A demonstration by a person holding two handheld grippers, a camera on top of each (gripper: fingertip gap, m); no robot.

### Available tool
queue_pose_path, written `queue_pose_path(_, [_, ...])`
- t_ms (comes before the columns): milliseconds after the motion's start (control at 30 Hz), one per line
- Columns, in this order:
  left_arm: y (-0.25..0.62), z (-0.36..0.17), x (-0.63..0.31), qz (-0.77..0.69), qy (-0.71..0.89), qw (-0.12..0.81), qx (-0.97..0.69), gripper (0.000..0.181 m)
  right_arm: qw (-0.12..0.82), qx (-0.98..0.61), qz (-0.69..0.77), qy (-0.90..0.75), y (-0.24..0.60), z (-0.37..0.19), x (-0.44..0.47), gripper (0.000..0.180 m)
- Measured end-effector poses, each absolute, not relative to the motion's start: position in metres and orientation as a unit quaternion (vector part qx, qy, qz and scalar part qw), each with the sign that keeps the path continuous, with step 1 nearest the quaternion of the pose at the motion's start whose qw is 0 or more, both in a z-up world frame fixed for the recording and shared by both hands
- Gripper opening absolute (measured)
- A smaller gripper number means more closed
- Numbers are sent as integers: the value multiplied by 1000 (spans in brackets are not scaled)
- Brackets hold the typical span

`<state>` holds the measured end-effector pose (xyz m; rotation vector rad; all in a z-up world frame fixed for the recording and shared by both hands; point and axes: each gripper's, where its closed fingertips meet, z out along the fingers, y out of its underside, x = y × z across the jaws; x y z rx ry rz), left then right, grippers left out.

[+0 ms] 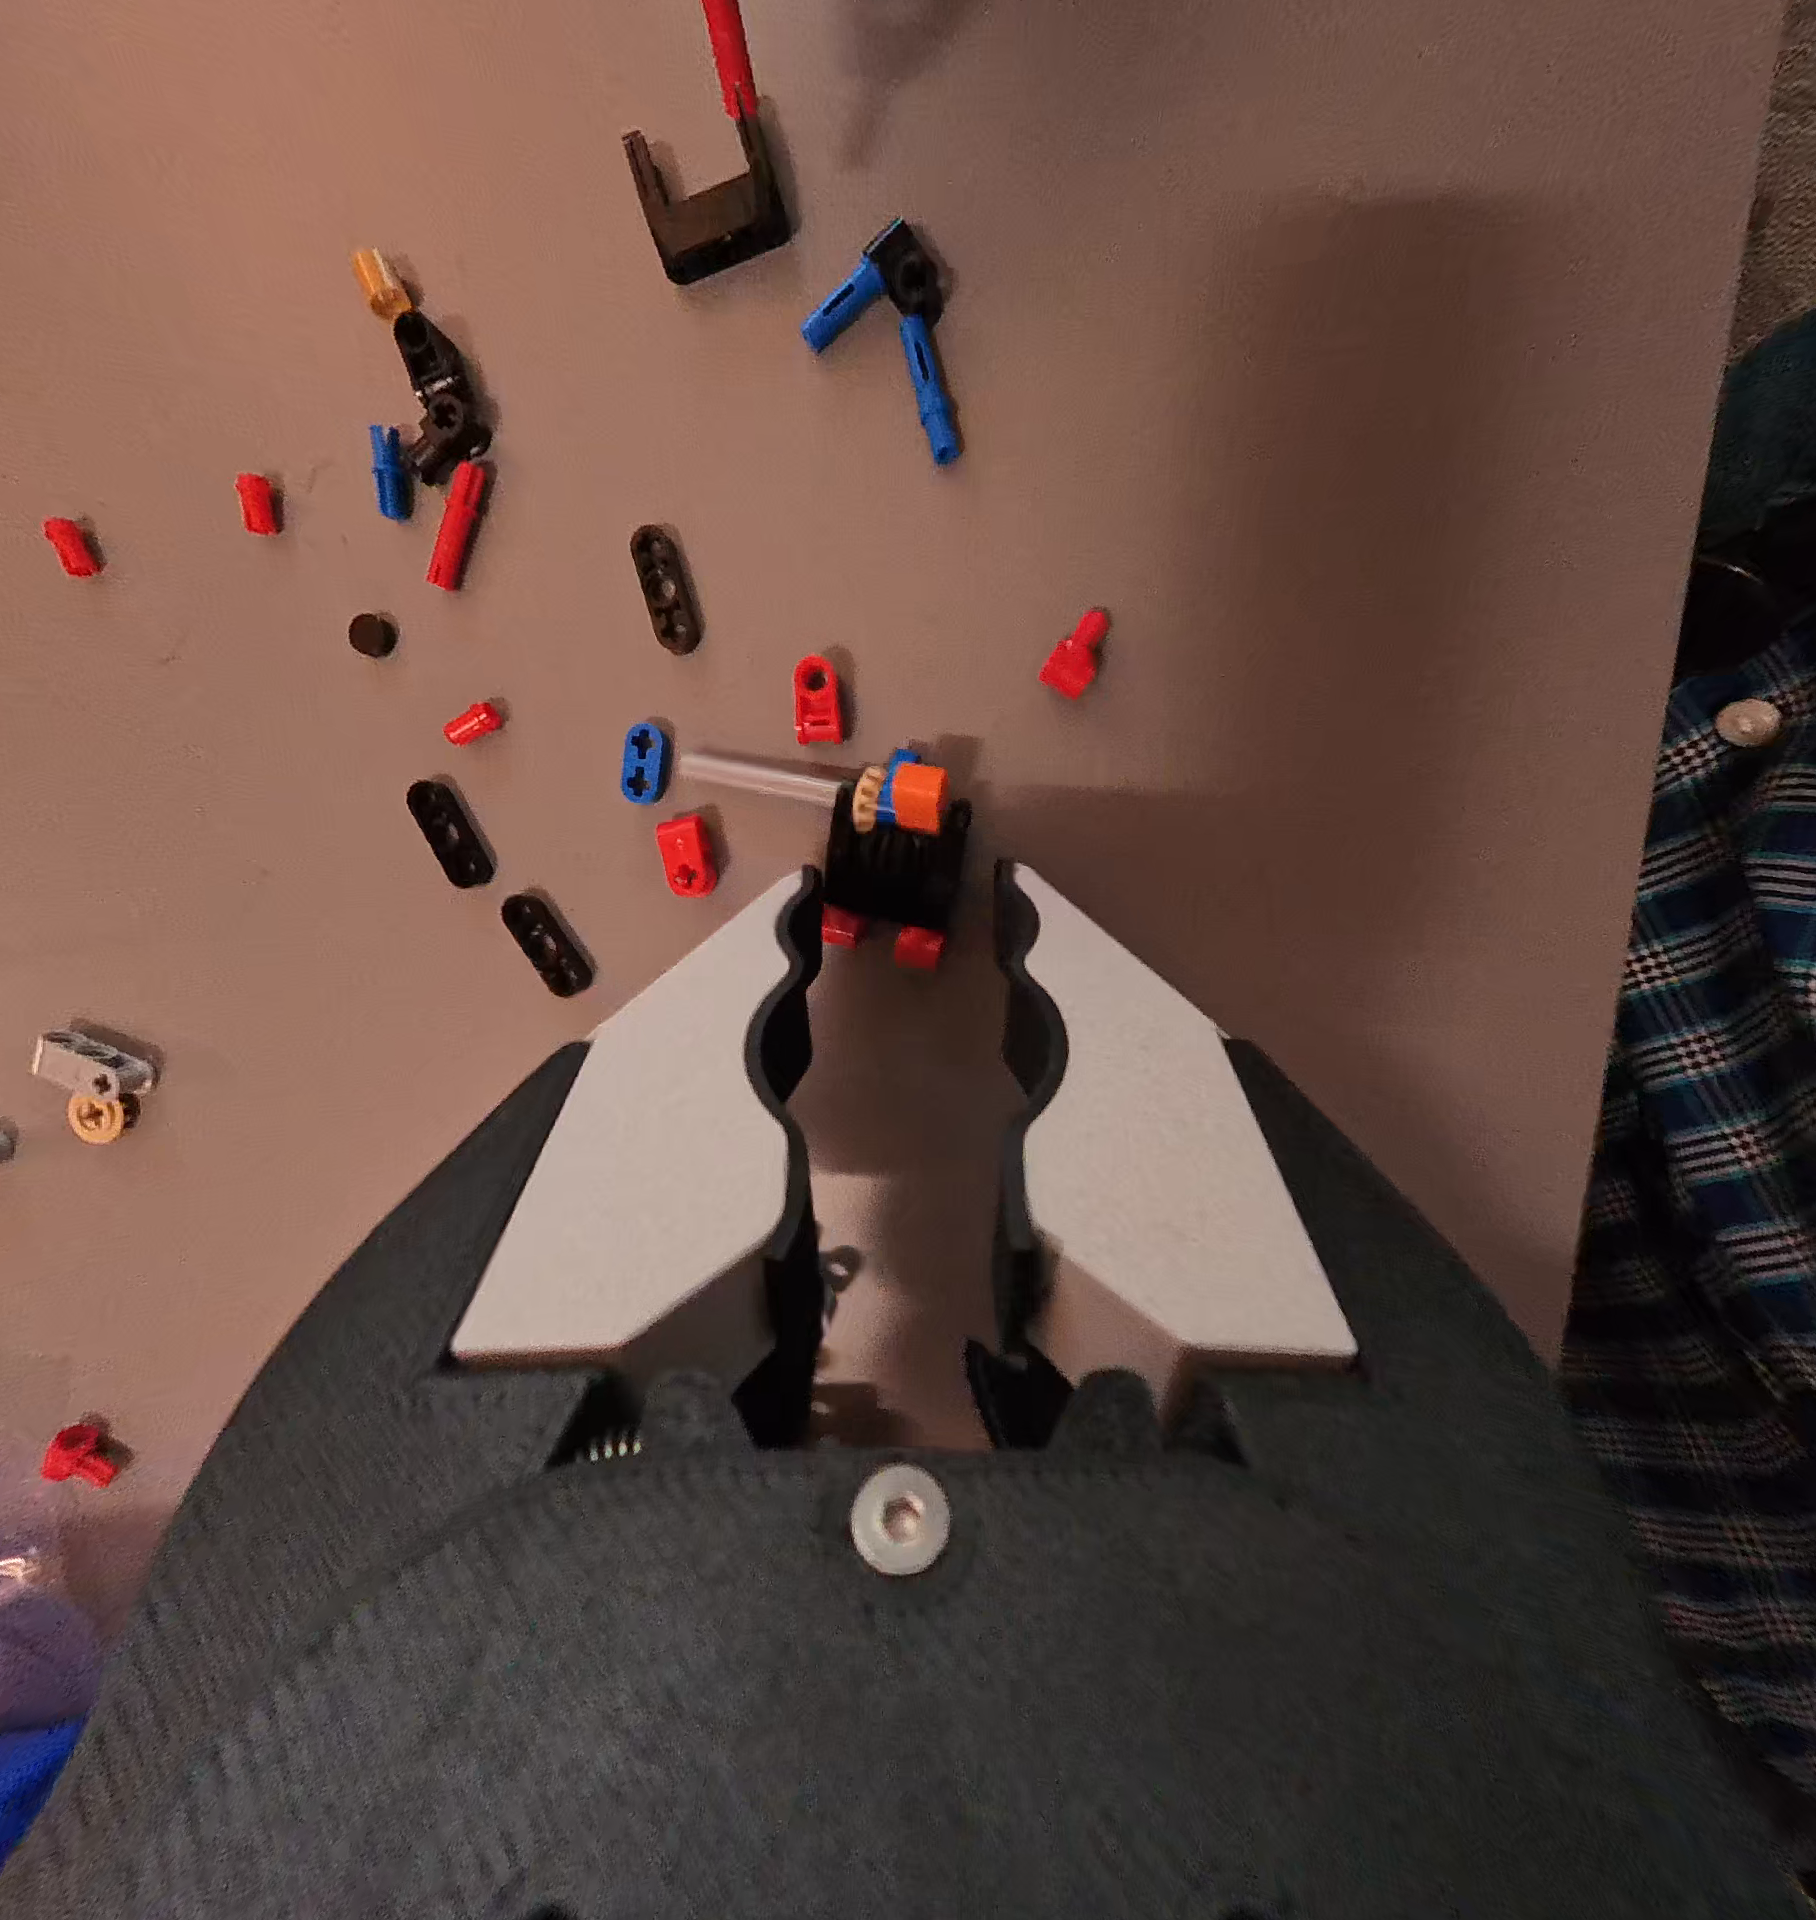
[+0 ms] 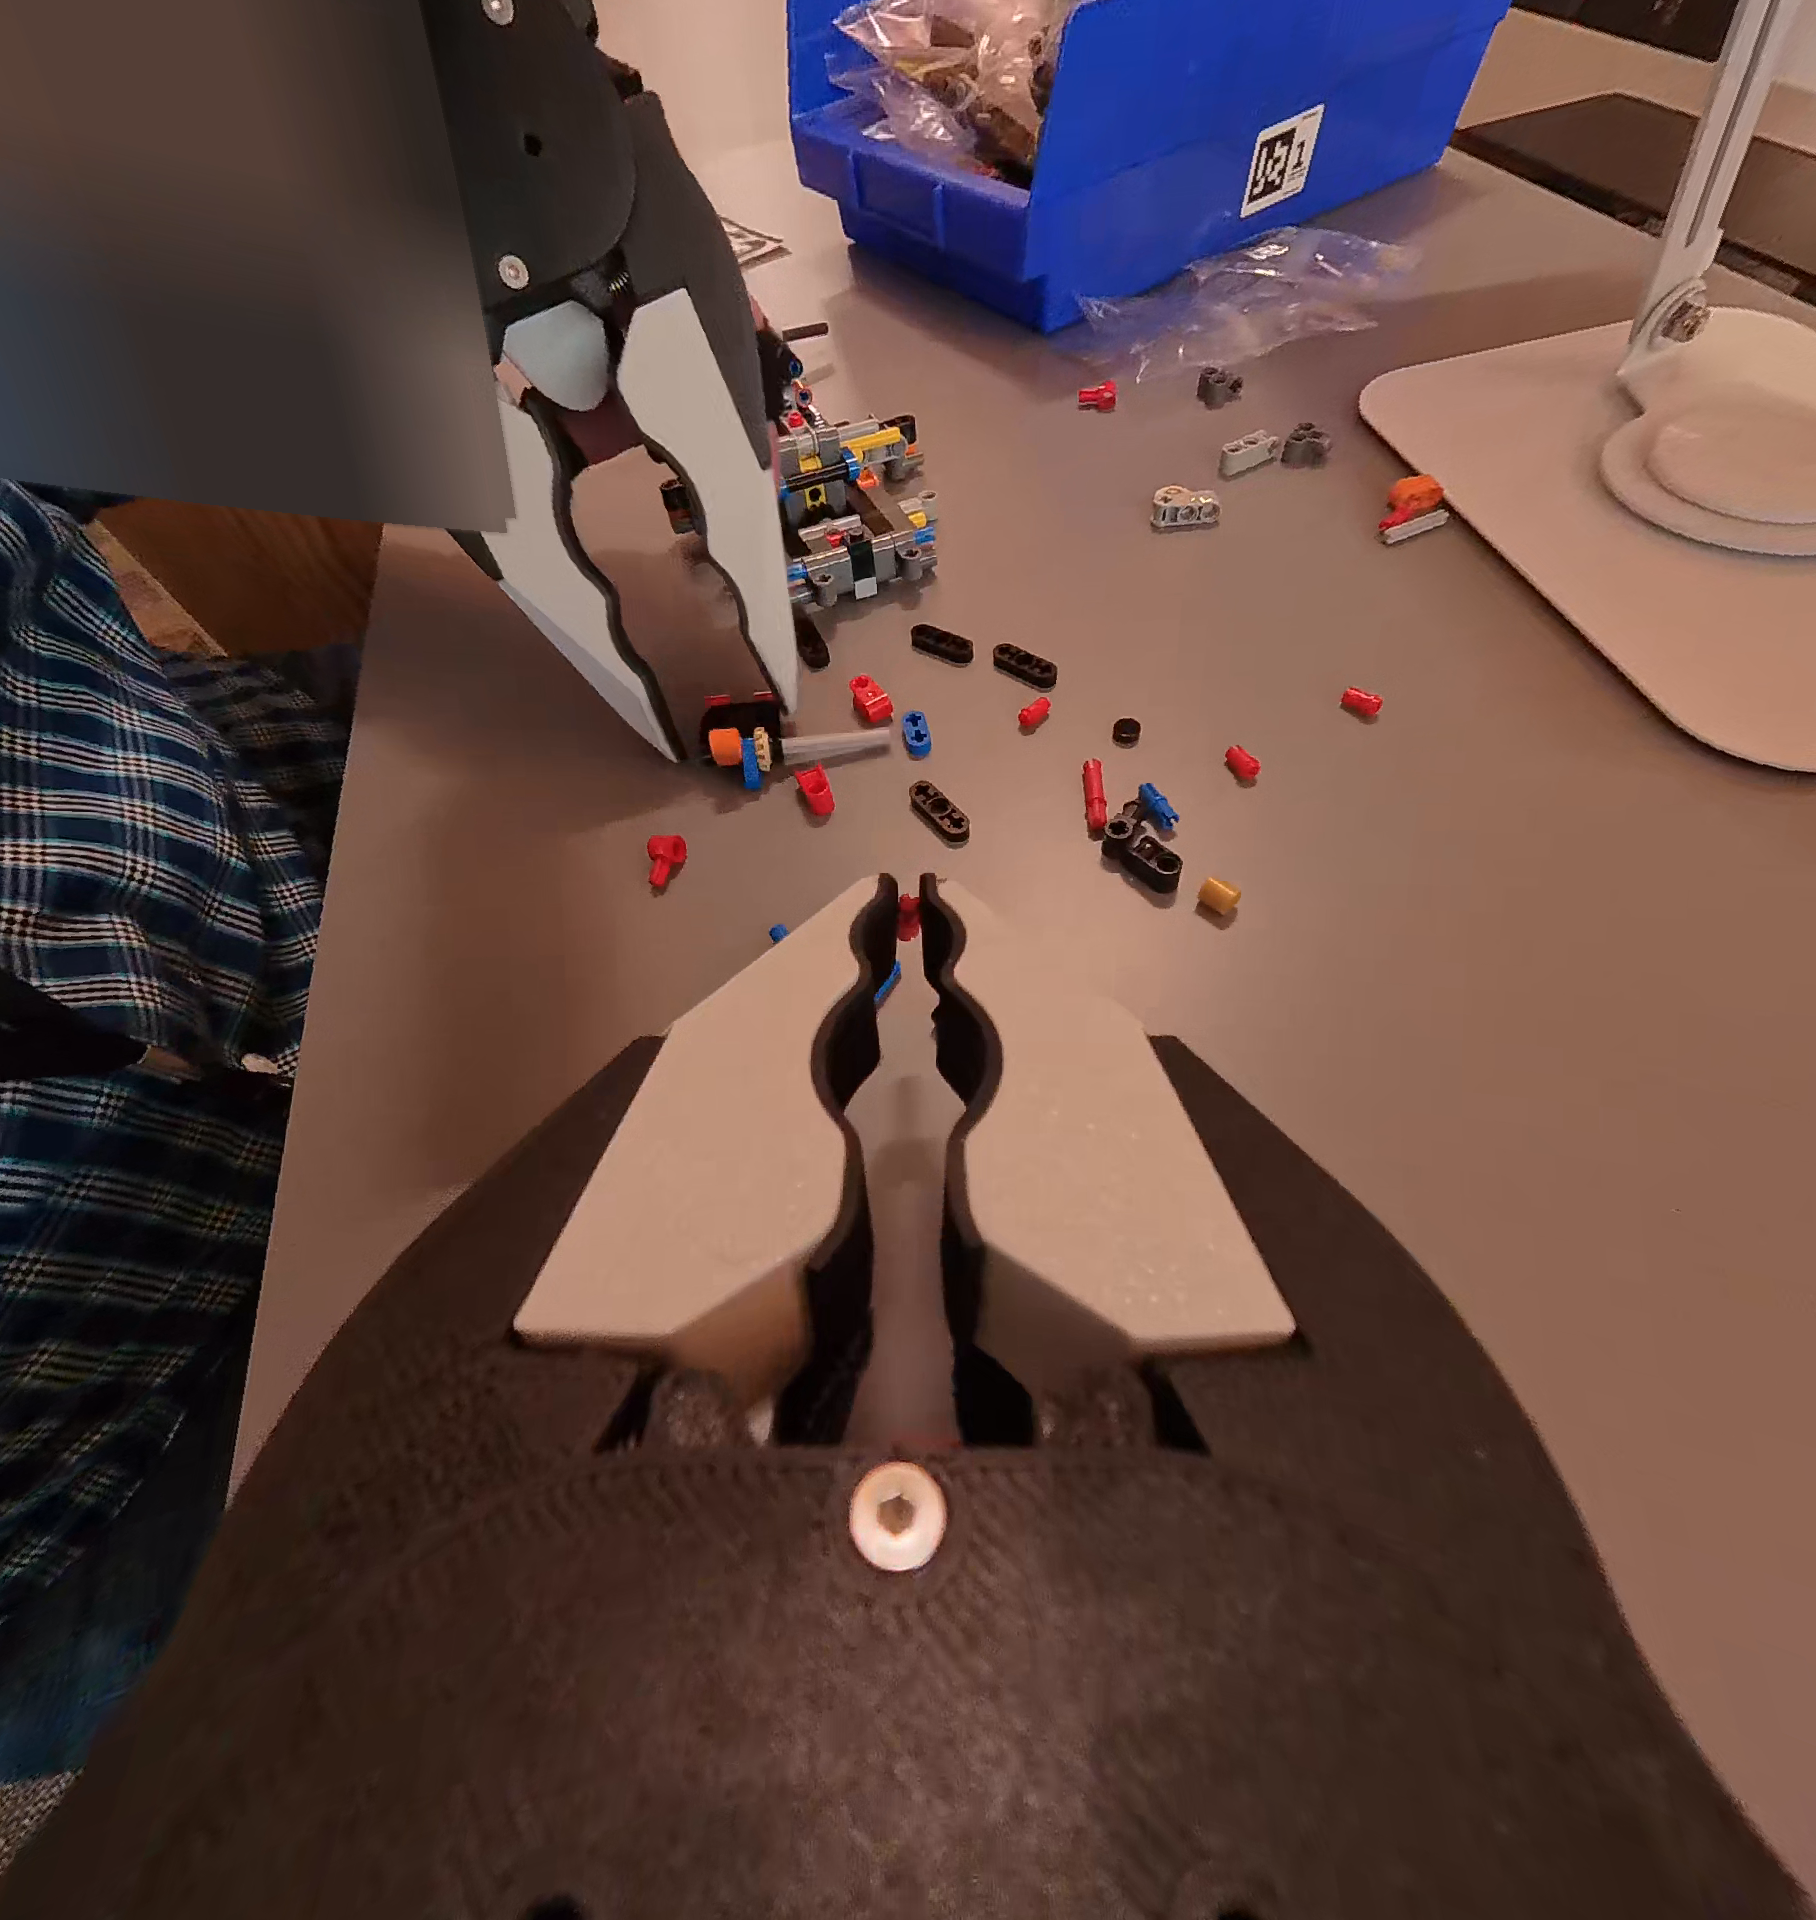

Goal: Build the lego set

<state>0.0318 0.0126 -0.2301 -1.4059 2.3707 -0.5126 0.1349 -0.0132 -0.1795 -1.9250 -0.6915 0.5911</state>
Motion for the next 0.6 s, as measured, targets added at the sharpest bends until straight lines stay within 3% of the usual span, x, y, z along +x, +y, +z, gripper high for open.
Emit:
queue_pose_path(233, [-4,-229,18,-203,834,155,-488,29,476,-793,245,-291,-14,-182,132,0])
queue_pose_path(600, [-4,-227,25,-235,772,201,-555,40,463,-799,244,-295,-16,-186,133,0])
